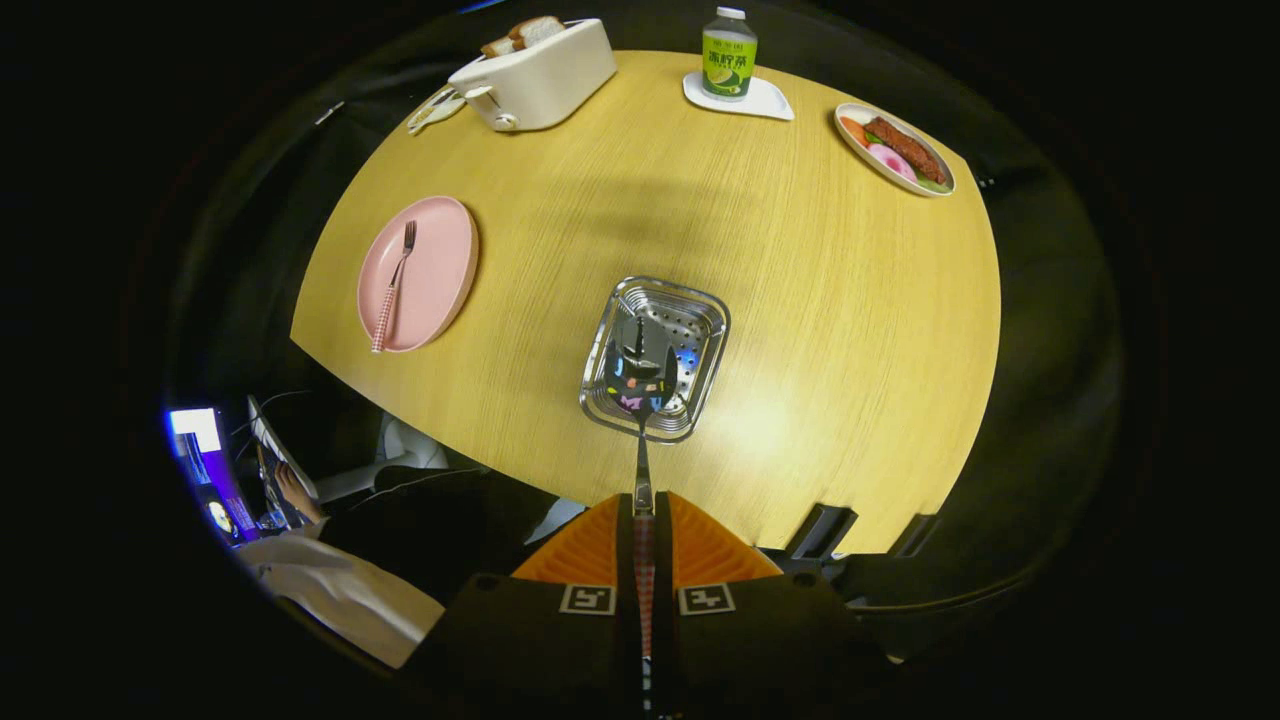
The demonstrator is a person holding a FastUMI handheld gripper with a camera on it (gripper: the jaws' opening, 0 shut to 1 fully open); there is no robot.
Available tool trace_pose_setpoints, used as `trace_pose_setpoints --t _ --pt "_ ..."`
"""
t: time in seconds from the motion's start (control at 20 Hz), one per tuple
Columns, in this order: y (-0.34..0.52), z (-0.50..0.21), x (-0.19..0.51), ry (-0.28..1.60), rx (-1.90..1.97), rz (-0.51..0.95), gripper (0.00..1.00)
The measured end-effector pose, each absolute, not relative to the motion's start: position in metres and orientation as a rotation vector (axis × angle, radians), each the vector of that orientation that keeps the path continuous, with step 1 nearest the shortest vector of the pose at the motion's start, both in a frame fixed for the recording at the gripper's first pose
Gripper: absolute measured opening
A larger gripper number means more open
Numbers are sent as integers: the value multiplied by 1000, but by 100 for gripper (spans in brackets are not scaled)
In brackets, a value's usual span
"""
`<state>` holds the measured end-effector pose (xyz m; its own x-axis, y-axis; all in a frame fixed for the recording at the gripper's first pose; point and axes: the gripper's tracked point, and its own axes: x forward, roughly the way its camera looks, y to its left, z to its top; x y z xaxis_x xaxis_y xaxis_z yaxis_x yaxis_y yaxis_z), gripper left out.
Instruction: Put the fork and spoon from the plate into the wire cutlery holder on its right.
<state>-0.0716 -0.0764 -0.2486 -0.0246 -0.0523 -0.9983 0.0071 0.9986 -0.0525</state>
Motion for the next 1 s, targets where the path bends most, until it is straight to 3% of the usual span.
trace_pose_setpoints --t 0.5,0.65,0.8,0.85,0.9,1.0 --pt "-85 -288 -57 1864 -137 14 8" --pt "-87 -289 -51 1856 -161 22 8" --pt "-89 -286 -45 1820 -148 8 15" --pt "-87 -282 -44 1795 -133 9 22" --pt "-86 -280 -43 1780 -128 7 40" --pt "-85 -271 -39 1733 -131 14 60"
